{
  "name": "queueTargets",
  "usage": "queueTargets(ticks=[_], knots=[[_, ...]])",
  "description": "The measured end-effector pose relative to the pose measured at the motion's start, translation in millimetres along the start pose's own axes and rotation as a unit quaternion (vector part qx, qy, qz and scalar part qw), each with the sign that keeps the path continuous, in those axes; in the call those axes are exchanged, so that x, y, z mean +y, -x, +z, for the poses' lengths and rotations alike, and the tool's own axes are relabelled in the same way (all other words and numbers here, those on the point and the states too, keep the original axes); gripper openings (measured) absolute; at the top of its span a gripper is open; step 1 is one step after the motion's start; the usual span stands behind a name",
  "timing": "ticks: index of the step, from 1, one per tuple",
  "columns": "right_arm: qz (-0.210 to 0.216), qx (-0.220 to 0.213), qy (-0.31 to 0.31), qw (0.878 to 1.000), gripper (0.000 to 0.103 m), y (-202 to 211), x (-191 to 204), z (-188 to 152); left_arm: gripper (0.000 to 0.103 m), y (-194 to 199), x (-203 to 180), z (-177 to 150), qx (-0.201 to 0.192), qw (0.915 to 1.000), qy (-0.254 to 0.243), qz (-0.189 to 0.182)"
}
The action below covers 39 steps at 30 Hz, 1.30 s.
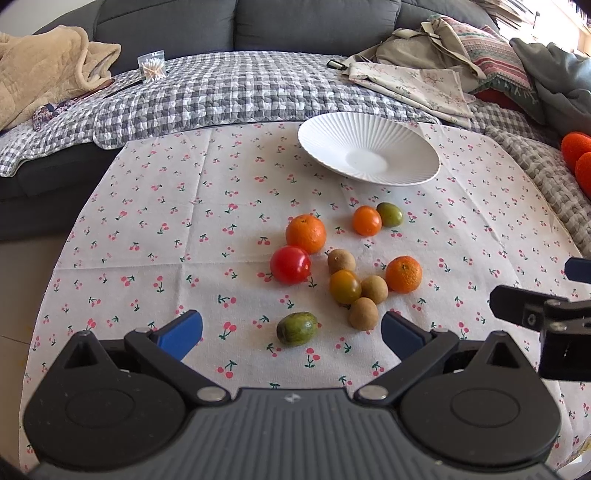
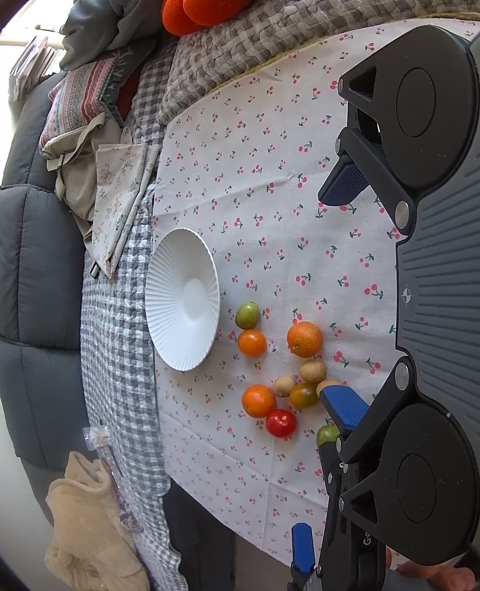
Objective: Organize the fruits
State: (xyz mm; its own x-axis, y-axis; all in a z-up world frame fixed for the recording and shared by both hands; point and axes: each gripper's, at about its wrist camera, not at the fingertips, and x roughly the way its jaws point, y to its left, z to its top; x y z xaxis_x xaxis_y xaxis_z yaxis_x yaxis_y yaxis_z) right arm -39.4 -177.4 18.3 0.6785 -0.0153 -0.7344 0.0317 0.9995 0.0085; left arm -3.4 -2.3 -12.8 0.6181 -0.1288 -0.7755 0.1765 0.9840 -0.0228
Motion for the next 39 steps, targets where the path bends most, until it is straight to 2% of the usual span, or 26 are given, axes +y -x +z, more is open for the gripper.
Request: queueTargets(ticks=[7, 12, 18, 22, 26, 29, 32, 35, 39], knots=[[0.004, -0.002, -0.003, 1.000, 0.103, -9, -10, 2, 0.100, -8, 15, 3, 0.009, 0.9999, 0.007, -0.013], [0.024, 0.003, -0.033, 0.999, 0.103, -18, -25, 5, 0.098, -19, 46, 10, 0.013, 0.9980, 0.062, -0.003], [0.054, 0.011, -0.051, 0.997, 0.099, -33, -29, 8, 0.087, -33, 48, 7, 0.035, 0.9971, 0.062, -0.028], [0.073, 0.017, -0.052, 0.996, 0.091, -44, -27, 9, 0.081, -41, 51, 12, 0.039, 0.9963, 0.068, -0.036], [0.085, 0.028, -0.043, 0.995, 0.080, -59, -24, 11, 0.078, -50, 49, 32, 0.039, 0.9964, 0.053, -0.054], [0.092, 0.032, -0.032, 0.995, 0.072, -70, -19, 11, 0.078, -57, 41, 46, 0.022, 0.9981, 0.027, -0.051], [0.095, 0.036, -0.019, 0.995, 0.070, -80, -15, 11, 0.078, -69, 34, 58, 0.012, 0.9984, 0.009, -0.054], [0.099, 0.041, -0.011, 0.994, 0.070, -87, -12, 11, 0.078, -82, 28, 64, 0.017, 0.9975, 0.002, -0.068], [0.101, 0.050, 0.001, 0.994, 0.063, -99, -8, 11, 0.078, -94, 22, 67, 0.016, 0.9972, -0.011, -0.072]])
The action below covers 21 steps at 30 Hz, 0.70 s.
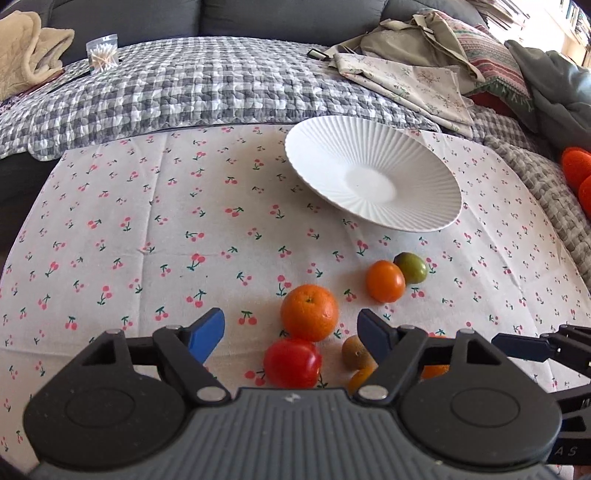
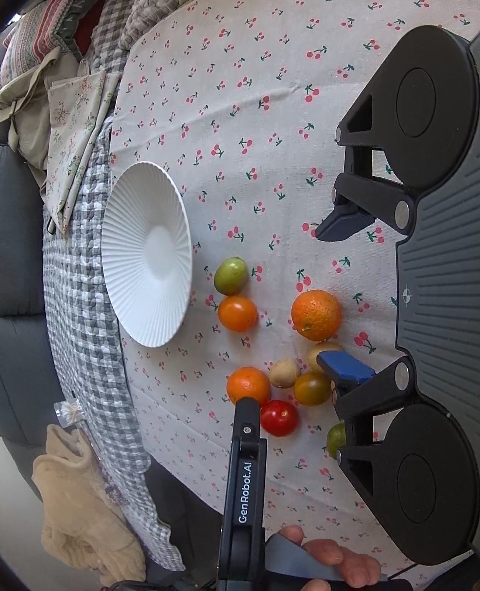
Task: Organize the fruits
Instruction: 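Grasp a mandarin with the left tool while the right tool grasps another mandarin, then carry both mandarins into the white bowl and open both tools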
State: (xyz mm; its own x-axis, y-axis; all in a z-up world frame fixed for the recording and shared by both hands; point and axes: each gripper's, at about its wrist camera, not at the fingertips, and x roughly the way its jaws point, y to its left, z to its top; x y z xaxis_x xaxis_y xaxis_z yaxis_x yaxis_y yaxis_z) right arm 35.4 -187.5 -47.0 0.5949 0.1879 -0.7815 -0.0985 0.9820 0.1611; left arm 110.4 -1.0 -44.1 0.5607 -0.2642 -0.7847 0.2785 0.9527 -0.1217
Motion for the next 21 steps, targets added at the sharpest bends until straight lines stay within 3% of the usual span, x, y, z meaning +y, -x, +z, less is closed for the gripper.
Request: queueTargets(ticks=[4, 9, 14, 21], knots=[[0.000, 0.010, 0.011, 1.000, 0.055, -11, 4, 3, 0.077, -9, -3, 2, 0.000, 0.9999, -0.010, -0.007], [0.005, 0.014, 0.023, 1.000, 0.045, -22, 7, 9, 0.067, -18, -8, 0, 0.009, 0.9994, -0.029, -0.016], [0.012, 0.018, 0.035, 0.999, 0.033, -27, 12, 12, 0.040, -30, -8, -1, 0.022, 0.9988, -0.038, -0.019], [0.009, 0.018, 0.044, 0.999, 0.033, -25, 13, 13, 0.039, -30, -10, -2, 0.020, 0.9986, -0.047, -0.016]])
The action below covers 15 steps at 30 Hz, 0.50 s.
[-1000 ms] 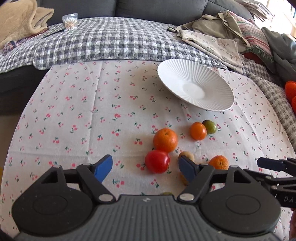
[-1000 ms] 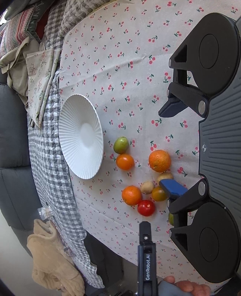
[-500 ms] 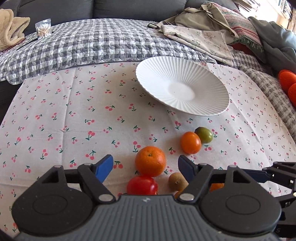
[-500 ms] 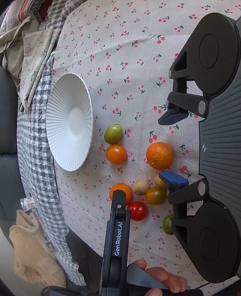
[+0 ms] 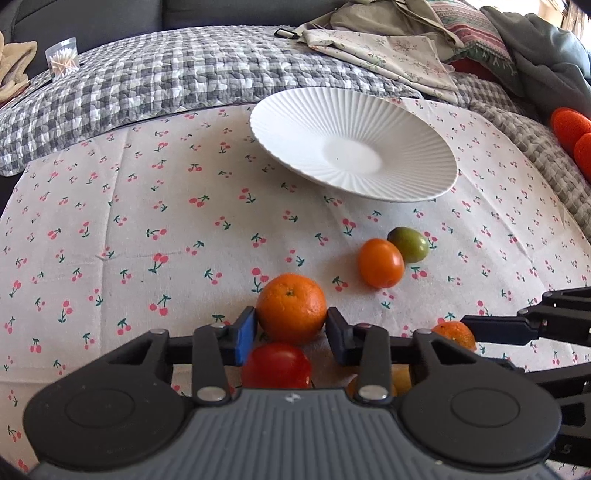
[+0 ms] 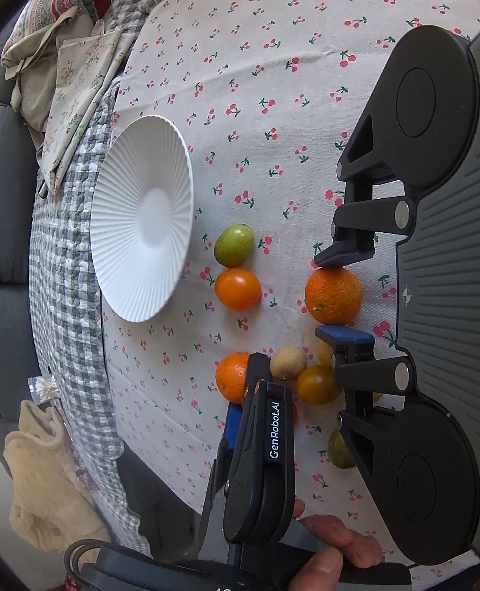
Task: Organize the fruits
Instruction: 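Carry both mandarins into the white bowl and open both tools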
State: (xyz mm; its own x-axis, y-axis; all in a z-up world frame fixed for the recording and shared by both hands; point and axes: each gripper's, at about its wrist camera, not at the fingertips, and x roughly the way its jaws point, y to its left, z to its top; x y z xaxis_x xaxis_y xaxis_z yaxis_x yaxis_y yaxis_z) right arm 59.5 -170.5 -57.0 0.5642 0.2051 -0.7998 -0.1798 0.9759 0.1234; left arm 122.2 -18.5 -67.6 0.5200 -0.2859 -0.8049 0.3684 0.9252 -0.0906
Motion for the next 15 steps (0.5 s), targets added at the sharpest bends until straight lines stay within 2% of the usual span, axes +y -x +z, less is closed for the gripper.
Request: queueTargets(ticks=[15], knots=[[-0.013, -0.015, -0.033, 0.999, 0.032, 14, -20, 8, 0.038, 14, 5, 9, -0.031, 0.9994, 0.016, -0.003]])
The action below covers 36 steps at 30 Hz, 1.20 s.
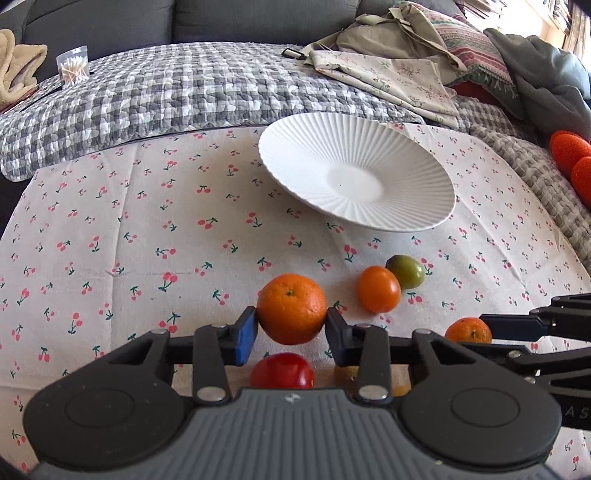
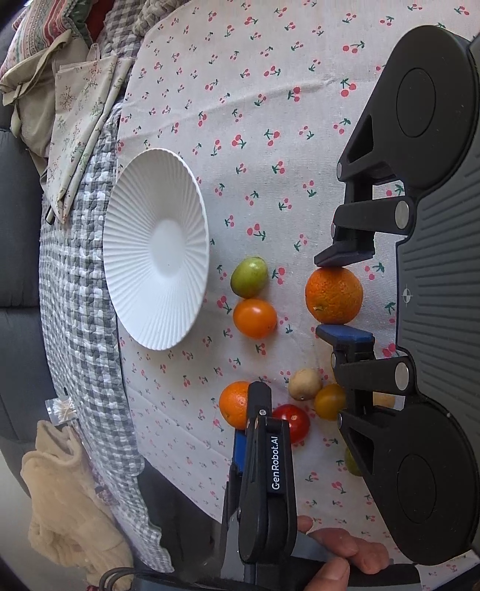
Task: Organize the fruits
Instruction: 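Carry both mandarins into the white bowl and open both tools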
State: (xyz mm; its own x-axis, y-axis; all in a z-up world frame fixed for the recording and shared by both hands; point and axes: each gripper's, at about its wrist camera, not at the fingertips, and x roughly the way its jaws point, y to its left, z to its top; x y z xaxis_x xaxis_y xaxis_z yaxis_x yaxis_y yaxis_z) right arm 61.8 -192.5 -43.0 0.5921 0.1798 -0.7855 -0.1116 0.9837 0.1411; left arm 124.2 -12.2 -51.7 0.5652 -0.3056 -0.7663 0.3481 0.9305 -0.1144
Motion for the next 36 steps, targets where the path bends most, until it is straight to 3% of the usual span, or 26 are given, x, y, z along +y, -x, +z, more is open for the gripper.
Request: queueTargets(ticks=[18, 27, 36], knots=[[-0.021, -0.072, -0.070, 0.995, 0.032, 37, -61, 51, 0.038, 5, -11, 38, -0.044, 0.9990, -0.004, 0.001], [-0.012, -0.080, -0.070, 0.994, 0.032, 21, -62, 70, 0.038, -12, -29, 58, -0.067, 0.9974, -0.024, 0.001], [-0.018, -0.075, -0.061, 0.995, 0.032, -12, -57, 87, 0.038, -36, -44, 65, -0.060, 0.9967, -0.054, 0.014]])
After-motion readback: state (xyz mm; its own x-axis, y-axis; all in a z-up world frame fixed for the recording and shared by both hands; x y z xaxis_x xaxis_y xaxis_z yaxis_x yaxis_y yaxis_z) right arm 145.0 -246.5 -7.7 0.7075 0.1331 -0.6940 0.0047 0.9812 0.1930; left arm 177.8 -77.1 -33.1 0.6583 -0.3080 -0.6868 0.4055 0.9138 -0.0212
